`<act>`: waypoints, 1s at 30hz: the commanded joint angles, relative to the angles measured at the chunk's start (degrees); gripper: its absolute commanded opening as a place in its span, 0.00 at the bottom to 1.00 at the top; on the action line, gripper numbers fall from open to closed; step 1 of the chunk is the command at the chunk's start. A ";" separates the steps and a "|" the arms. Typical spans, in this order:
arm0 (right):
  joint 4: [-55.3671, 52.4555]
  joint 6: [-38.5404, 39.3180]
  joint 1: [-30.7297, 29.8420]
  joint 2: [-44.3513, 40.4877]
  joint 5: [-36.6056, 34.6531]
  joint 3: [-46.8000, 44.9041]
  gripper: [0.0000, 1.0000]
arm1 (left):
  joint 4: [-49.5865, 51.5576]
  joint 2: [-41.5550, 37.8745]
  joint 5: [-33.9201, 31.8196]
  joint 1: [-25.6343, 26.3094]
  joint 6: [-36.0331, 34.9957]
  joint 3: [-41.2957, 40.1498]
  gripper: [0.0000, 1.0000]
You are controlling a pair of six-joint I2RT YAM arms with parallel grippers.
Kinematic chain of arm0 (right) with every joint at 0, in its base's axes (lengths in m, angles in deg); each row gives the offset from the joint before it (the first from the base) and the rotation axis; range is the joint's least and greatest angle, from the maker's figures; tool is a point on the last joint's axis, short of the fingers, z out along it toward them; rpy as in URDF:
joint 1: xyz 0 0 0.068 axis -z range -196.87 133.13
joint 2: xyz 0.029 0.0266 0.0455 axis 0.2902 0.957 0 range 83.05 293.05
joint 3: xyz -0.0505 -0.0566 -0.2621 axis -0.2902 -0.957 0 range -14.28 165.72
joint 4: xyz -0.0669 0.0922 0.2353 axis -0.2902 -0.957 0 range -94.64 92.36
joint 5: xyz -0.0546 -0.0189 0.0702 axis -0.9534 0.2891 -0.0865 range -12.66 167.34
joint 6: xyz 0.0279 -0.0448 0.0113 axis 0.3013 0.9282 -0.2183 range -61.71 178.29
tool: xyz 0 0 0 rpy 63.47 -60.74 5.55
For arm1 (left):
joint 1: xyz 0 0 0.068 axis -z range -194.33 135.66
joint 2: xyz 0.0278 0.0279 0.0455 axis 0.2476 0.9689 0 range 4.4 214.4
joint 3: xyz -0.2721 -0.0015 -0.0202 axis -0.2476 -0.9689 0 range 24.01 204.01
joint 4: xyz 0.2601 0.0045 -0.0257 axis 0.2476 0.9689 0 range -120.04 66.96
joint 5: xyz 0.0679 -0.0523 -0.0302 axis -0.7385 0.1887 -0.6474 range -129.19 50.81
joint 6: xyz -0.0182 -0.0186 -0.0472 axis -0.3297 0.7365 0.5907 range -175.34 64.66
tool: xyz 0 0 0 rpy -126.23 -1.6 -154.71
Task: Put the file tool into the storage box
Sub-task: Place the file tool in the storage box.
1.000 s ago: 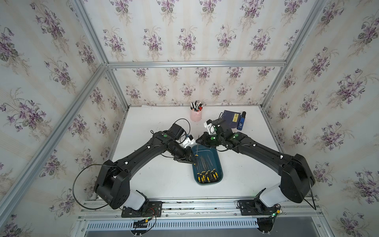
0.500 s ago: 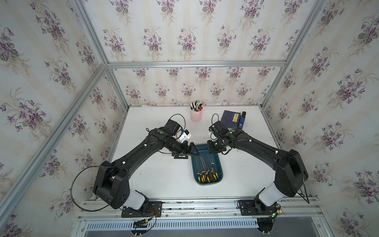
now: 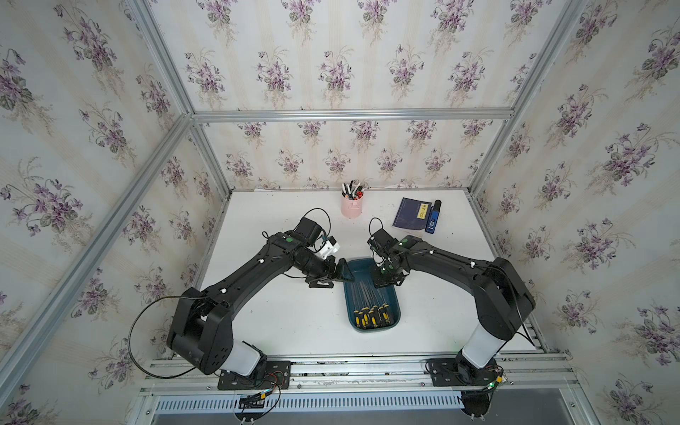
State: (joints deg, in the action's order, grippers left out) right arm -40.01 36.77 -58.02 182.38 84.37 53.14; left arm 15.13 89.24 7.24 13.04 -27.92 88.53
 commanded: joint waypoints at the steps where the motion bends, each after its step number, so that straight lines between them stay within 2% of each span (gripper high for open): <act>1: 1.05 -0.87 -0.59 0.81 0.66 -0.20 0.00 | -0.23 0.06 -0.57 -0.41 -0.37 -0.21 0.96; 21: 4.66 -2.74 -1.66 4.11 -0.27 -2.20 0.01 | 0.35 -0.04 -1.55 -2.41 -1.14 -1.75 0.97; 27: 3.95 -3.20 -1.65 2.54 -1.27 -1.63 0.25 | 0.40 -0.57 -1.87 -3.12 -1.06 -1.68 0.98; 30: 2.88 -3.35 -1.66 1.56 -2.12 -0.75 0.31 | 0.62 -0.59 -1.77 -3.68 -1.12 -1.37 0.99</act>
State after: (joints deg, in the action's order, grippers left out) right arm -36.20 34.04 -59.61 184.80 84.02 51.67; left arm 15.21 88.84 5.93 9.63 -28.18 86.75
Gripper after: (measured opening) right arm 0.300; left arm 0.991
